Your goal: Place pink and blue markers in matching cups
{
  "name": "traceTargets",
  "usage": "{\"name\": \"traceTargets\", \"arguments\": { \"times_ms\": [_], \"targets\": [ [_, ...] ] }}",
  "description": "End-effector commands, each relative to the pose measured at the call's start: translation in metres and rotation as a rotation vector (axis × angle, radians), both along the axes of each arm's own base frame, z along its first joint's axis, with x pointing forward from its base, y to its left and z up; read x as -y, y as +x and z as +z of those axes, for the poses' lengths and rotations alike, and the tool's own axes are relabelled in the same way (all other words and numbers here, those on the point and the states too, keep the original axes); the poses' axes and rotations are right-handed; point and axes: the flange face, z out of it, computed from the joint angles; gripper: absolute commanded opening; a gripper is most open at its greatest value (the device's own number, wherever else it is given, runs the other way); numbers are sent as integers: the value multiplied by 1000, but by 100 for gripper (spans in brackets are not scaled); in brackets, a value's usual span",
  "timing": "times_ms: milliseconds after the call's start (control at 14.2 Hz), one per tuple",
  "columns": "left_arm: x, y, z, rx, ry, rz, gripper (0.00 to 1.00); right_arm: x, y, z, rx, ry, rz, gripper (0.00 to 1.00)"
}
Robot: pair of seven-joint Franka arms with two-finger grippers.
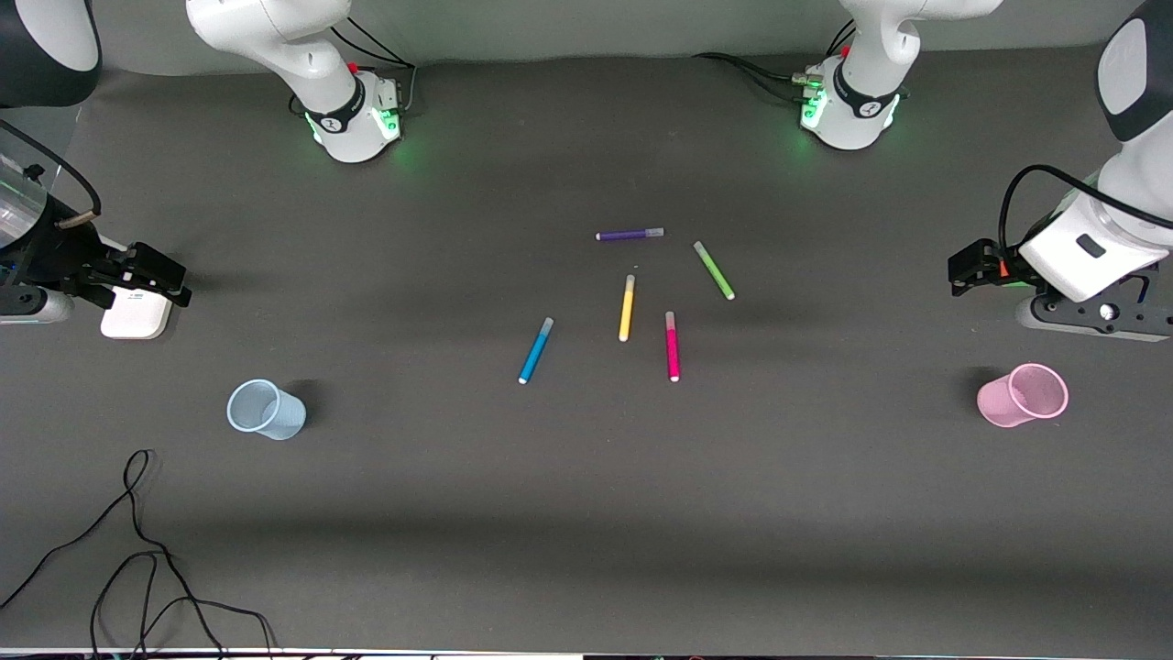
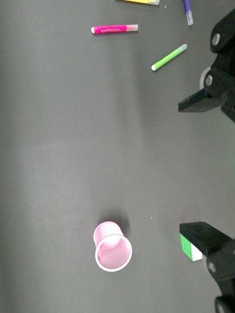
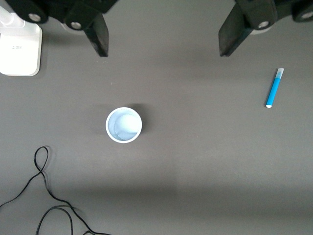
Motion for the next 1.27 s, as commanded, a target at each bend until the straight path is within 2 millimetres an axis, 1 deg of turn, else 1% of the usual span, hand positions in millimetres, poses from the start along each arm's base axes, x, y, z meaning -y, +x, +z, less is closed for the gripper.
{"name": "traceTargets", "arguments": {
  "times_ms": [0,211,352,492,633,703,844,984,1125,1195],
  "targets": [
    [-1,-5,2,-8,3,-14,100,-3,-5,2,1,23,-23,100],
    [-1,-6,1,-9,3,-14,100,-2,-2,-2,-9,44,-31,100],
    [-1,-5,-1,-12,10,-17,100,-3,7,-13,-33,35,-56,100],
    [0,-5,-2,-16,10,-19,100,-1,8,-25,-77,29,-88,100],
    [0,-5,-4,-26,8,-17,100,-12,16,-42,-106,19,-75,100],
    [1,-6,-4,-27,7,-16,100,-18,22,-48,-113,13,-68,100],
    [5,-6,-5,-28,-2,-18,100,-25,39,-66,-134,16,-69,100],
    [19,-5,-6,-20,-2,-25,99,-33,50,-75,-142,47,-73,100],
    [52,-3,-11,-3,-5,-21,99,-43,55,-69,-133,118,-77,100],
    [70,-3,-17,-6,-13,7,99,-49,56,-72,-140,163,-82,100]
  ]
}}
